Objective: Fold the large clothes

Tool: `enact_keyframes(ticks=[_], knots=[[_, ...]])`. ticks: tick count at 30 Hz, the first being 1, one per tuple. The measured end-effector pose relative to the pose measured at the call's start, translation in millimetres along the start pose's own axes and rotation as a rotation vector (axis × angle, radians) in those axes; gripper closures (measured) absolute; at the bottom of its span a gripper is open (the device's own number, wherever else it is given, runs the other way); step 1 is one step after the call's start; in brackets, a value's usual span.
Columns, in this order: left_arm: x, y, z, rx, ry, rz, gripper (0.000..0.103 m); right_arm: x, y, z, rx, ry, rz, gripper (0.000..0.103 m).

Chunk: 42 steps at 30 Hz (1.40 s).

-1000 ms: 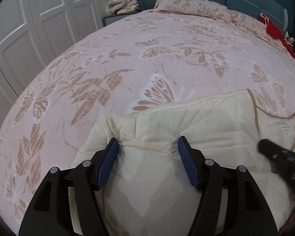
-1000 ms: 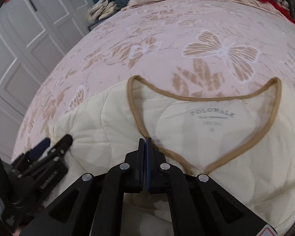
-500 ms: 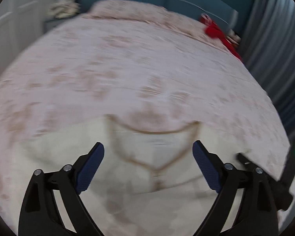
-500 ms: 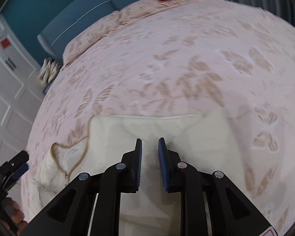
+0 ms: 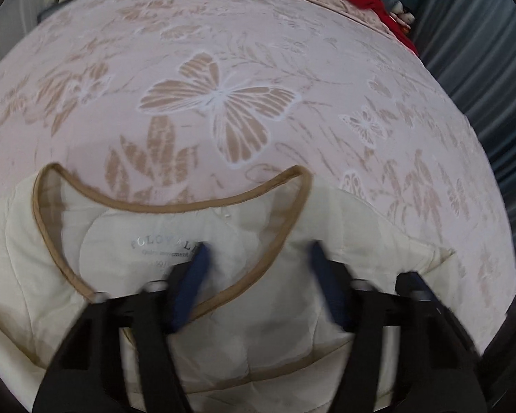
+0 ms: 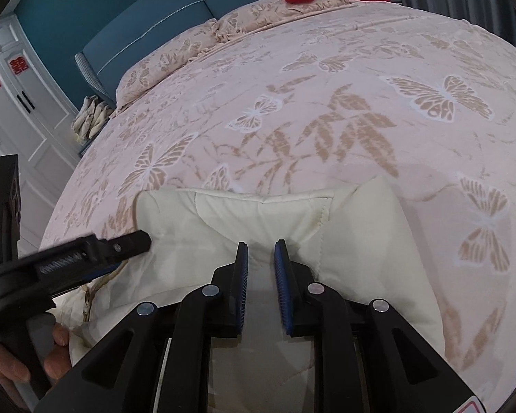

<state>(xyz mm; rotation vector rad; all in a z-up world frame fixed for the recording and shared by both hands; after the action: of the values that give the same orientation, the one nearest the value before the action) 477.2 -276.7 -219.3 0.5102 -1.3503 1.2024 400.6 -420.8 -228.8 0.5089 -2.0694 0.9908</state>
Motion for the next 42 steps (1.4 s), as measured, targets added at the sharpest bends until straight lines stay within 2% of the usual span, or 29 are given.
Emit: enact_keyframes(ticks=[2, 3, 5, 6, 8, 11, 12, 13, 16, 17, 19, 21, 25, 27, 28, 32, 38, 42], knots=[[-0.5, -0.1, 2.3, -0.015, -0.014, 0.011, 0.088, 1.5, 0.1, 0.9, -0.005, -0.007, 0.010, 0.086], [0.8, -0.2, 2.1, -0.013, -0.014, 0.019, 0.103, 2.5, 0.1, 1.3, -0.006, -0.002, 0.016, 0.088], [-0.4, -0.4, -4.6, 0.000, -0.072, 0.036, 0.103, 0.0, 0.4, 2.6, -0.011, 0.018, 0.009, 0.092], [-3.1, -0.5, -7.3, 0.005, -0.081, 0.031, 0.103, -2.4, 1.0, 4.5, -0.016, 0.029, 0.003, 0.096], [-7.1, 1.3, -10.0, 0.005, -0.084, 0.019, 0.103, -5.6, 1.4, 6.5, -0.019, 0.042, -0.015, 0.096], [15.3, -0.4, -12.7, 0.002, -0.093, 0.056, 0.103, -2.1, -4.4, 3.7, 0.005, 0.090, -0.045, 0.097], [34.5, -2.4, -19.1, 0.002, -0.084, 0.098, 0.101, 7.0, -8.9, 0.7, 0.025, 0.143, -0.036, 0.096], [45.6, -4.3, -26.6, 0.005, -0.096, 0.124, 0.098, 19.5, -14.4, -6.1, 0.048, 0.168, -0.004, 0.084], [76.0, -7.7, -68.3, 0.001, -0.204, 0.172, 0.084, 48.4, -22.8, -52.2, 0.137, 0.105, 0.060, 0.083], [80.2, -8.0, -88.0, 0.000, -0.266, 0.172, 0.078, 48.3, -21.4, -67.9, 0.169, 0.081, 0.048, 0.082], [78.6, -6.9, -118.0, 0.000, -0.367, 0.157, 0.079, 31.7, -12.0, -109.8, 0.259, 0.010, -0.019, 0.076], [68.2, -3.7, -145.6, 0.026, -0.404, 0.110, 0.079, 8.8, 0.0, -135.9, 0.319, -0.026, -0.076, 0.076], [44.6, 5.0, -160.9, 0.005, -0.442, 0.071, 0.078, -33.9, 22.6, -164.3, 0.426, -0.046, -0.158, 0.076], [37.5, 7.2, -160.1, -0.021, -0.469, 0.093, 0.079, -53.5, 31.1, -163.1, 0.464, -0.003, -0.199, 0.077], [35.7, 5.9, -159.3, -0.027, -0.477, 0.103, 0.079, -62.3, 33.7, -161.2, 0.478, 0.016, -0.210, 0.082], [30.2, 8.5, -160.5, -0.024, -0.495, 0.144, 0.079, -68.0, 30.4, -153.8, 0.468, 0.032, -0.180, 0.089], [31.2, 6.2, -165.3, 0.014, -0.442, 0.190, 0.079, -68.9, 30.2, -146.5, 0.430, 0.053, -0.120, 0.096], [29.9, 7.3, -163.3, 0.005, -0.466, 0.209, 0.079, -72.8, 24.1, -140.2, 0.393, 0.048, -0.114, 0.102]])
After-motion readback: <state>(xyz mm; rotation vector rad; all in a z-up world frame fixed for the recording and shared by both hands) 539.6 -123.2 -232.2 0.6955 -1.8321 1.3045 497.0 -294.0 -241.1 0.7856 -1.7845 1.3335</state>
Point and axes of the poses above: each gripper's, at about its wrist camera, not at the fingertips, and x roughly against the way its jaws point, z to its right, y to its underside, the point moved 9 cm from there along -x, roughly the way its jaws point, and after that the axes turned 6 degrees about -z, right-handed, at the moved point
